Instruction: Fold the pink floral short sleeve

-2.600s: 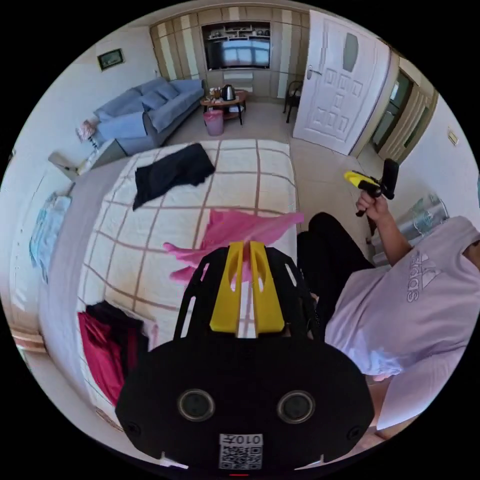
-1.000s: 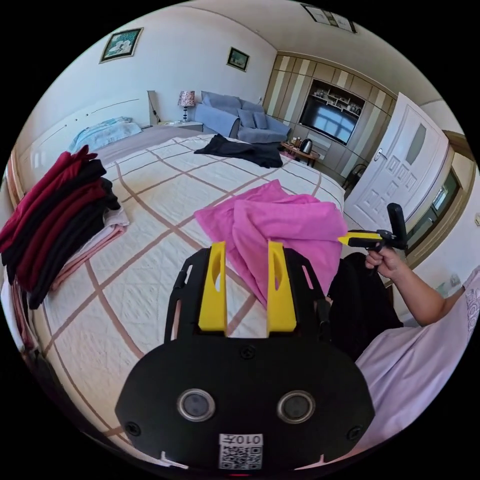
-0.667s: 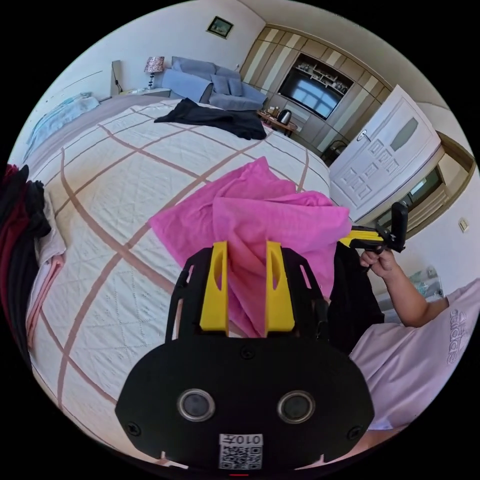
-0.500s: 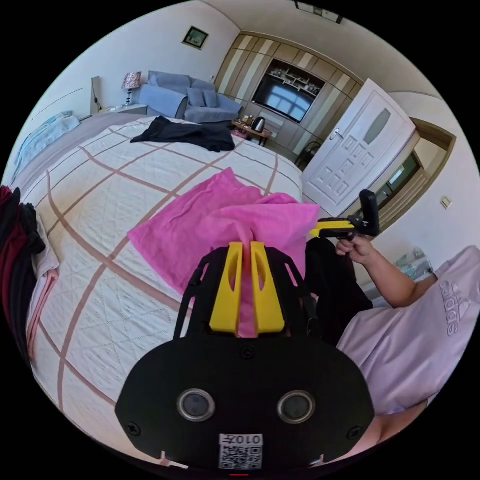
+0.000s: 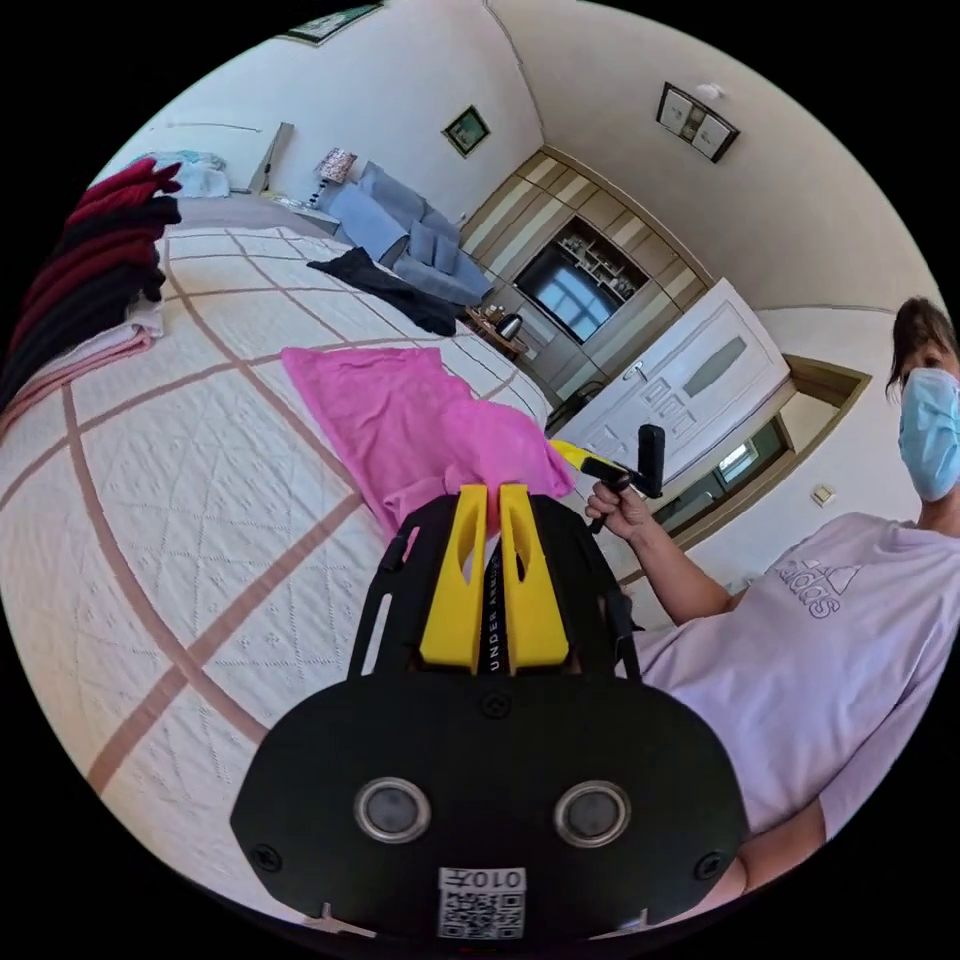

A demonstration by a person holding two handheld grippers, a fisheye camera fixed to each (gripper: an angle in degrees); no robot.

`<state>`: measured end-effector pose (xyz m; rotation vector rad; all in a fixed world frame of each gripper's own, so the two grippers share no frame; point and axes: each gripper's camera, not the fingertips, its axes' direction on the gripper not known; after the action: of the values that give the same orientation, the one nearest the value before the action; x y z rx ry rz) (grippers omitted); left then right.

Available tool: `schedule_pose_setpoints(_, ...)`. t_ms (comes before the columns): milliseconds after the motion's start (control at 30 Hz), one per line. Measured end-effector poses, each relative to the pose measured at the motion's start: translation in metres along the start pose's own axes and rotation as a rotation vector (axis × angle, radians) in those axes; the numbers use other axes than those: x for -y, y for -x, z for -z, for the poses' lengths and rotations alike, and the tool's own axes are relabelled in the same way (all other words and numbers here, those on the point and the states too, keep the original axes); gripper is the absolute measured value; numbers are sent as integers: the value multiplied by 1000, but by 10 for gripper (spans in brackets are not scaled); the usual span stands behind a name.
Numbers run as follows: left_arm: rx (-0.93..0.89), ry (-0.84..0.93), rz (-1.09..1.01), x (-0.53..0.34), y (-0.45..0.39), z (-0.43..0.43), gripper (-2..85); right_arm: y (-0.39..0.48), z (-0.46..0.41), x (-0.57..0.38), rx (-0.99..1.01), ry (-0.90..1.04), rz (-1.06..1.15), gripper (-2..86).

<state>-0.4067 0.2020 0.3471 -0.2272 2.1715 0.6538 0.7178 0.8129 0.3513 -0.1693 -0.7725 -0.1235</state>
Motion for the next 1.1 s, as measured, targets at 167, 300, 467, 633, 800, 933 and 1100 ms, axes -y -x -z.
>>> schedule_pose_setpoints(167,8,-65,128,10,22,9,5,19,-10,-2,-38,73,46,139)
schedule_pose_setpoints(300,34,-64,98,30,20,10,5,43,-20,6,-94,55,102,140)
schedule_pose_setpoints(467,-7,-71,101,35,14,10,6,59,-45,16,-138,98,164,128)
schedule_pose_setpoints(633,-3,-50,57,34,-4,20,10,66,-58,32,-216,177,143,50)
schedule_pose_setpoints(800,261,-113,168,25,2,62,41,77,-19,65,-148,74,99,44)
schedule_pose_setpoints(933,492,14,-74,38,-53,61,76,113,12,93,-161,-12,227,42)
schedule_pose_setpoints(1100,389,108,-507,67,-146,-13,112,152,25,118,-51,-48,390,41)
